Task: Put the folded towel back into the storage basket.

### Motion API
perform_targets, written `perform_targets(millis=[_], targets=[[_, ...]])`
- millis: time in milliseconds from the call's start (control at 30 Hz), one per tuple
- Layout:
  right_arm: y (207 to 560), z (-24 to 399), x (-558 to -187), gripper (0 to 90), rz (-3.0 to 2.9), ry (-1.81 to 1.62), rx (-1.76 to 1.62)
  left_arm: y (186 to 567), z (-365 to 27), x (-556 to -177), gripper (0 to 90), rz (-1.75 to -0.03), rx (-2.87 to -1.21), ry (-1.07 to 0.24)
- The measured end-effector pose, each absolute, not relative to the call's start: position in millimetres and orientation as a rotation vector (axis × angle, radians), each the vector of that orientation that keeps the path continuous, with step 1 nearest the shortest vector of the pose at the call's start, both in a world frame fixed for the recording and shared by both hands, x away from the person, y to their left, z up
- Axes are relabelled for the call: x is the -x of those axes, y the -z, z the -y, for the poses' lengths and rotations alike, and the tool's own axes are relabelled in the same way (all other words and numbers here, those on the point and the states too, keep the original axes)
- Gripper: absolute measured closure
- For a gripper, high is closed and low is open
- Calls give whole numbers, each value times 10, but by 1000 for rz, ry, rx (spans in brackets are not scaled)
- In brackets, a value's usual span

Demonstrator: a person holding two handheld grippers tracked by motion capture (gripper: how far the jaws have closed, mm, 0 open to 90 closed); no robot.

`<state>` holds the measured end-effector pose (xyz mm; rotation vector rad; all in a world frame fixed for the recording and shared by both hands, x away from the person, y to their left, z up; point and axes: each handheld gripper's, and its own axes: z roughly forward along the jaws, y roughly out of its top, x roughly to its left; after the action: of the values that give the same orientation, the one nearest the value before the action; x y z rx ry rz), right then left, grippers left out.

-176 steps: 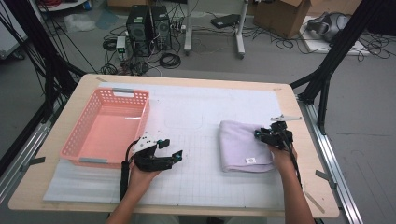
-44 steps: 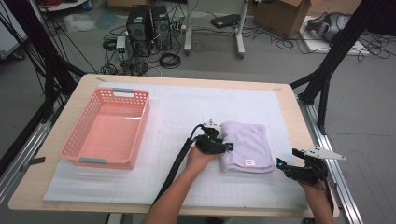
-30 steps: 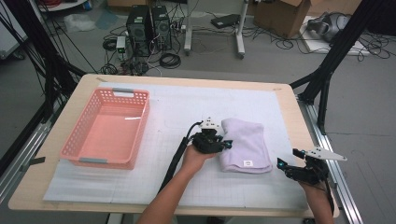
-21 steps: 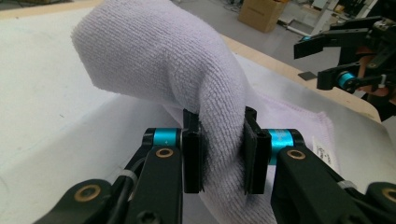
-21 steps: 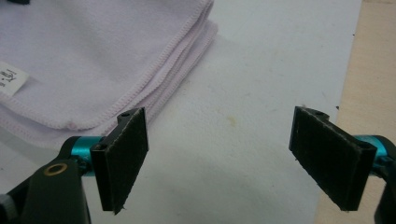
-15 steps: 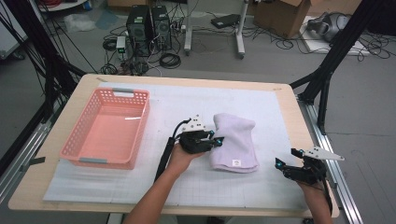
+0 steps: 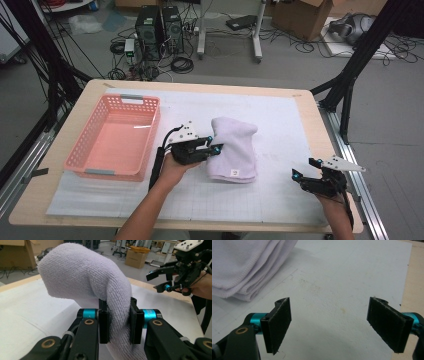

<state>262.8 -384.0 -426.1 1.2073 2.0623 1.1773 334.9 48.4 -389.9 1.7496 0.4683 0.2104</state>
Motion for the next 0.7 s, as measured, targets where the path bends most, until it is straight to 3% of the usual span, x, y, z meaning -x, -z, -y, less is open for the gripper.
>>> perform_targets(millis=[700], targets=[[4231,3743,-2624,185,-2066,-1185,-1166,3578,-1236,-3283,751,-417,-1608,-292]])
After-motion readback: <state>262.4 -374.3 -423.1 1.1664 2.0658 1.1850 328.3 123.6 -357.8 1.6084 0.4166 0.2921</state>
